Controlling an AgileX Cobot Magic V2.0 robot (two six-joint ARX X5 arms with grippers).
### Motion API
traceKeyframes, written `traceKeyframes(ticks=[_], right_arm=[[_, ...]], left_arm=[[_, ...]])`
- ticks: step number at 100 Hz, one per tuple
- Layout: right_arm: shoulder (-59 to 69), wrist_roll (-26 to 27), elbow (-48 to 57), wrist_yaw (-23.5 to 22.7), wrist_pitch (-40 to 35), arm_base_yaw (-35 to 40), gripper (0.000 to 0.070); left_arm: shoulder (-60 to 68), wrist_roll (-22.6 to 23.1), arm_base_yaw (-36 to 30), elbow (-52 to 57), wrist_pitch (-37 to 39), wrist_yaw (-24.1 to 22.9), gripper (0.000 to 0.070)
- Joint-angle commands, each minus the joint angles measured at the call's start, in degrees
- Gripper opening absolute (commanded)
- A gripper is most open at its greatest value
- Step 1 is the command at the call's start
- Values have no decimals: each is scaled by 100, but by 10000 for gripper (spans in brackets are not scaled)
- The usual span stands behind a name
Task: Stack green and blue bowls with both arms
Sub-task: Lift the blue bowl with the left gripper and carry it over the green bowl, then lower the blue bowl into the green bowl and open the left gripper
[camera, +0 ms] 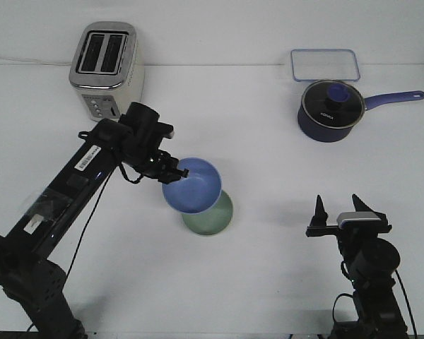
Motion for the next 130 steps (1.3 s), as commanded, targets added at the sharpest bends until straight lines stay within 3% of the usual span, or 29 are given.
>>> traceKeyframes(ticks=[1,38,130], right_arm=[[22,37,0,17,59,9,582],[22,37,0,17,59,9,582],[22,37,0,17,57,9,582]], left_arm=[[9,57,-142,-48,42,50,4],[11,7,-557,-470,372,116,4],[463,-212,-520,-474,743,-22,4]])
